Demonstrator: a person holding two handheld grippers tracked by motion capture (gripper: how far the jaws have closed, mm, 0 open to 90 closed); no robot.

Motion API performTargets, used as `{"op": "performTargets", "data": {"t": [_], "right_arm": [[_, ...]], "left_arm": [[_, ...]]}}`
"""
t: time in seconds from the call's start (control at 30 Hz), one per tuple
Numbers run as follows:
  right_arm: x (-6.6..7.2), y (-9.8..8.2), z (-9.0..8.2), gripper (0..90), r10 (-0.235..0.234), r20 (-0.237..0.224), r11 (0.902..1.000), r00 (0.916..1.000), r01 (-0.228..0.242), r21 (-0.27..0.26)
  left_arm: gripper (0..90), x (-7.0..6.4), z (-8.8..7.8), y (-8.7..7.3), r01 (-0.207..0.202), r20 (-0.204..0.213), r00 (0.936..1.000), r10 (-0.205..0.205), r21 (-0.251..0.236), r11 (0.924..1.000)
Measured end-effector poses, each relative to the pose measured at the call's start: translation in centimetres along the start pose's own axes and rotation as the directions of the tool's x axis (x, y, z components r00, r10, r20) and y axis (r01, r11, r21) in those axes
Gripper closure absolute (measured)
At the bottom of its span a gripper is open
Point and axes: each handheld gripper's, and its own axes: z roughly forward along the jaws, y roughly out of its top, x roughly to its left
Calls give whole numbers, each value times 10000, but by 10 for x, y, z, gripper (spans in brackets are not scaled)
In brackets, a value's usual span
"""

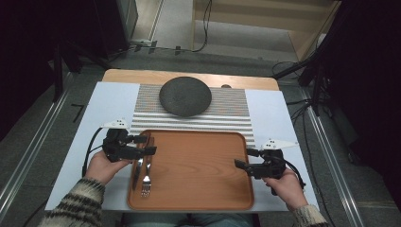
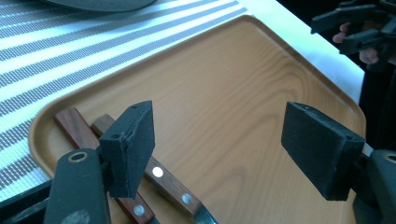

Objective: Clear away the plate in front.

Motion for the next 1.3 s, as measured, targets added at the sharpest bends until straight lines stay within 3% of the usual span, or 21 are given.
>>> {"op": "performTargets", "data": {"t": [0.4,0.53,0.8,1.0,1.3], "right_arm": [[0,-5,-3,227,81,144,10000,9999,-81,30],[0,-7,-6,227,172,201,9998,9997,-172,20],[-1,-11,-10,227,252,299,9997,9992,-252,8],[-2,-13,-12,227,331,321,9994,9989,-331,-34],[-1,-12,-10,227,322,241,9995,9992,-322,-5]], "left_arm": [[260,6,13,12,-187,-139,9997,186,-57,9998],[260,5,19,18,-118,26,9999,118,65,9999],[225,4,31,29,-640,527,9965,643,-65,9979],[198,5,44,37,-966,303,9949,963,77,9953],[200,5,55,50,-1126,545,9922,1122,49,9936]]}}
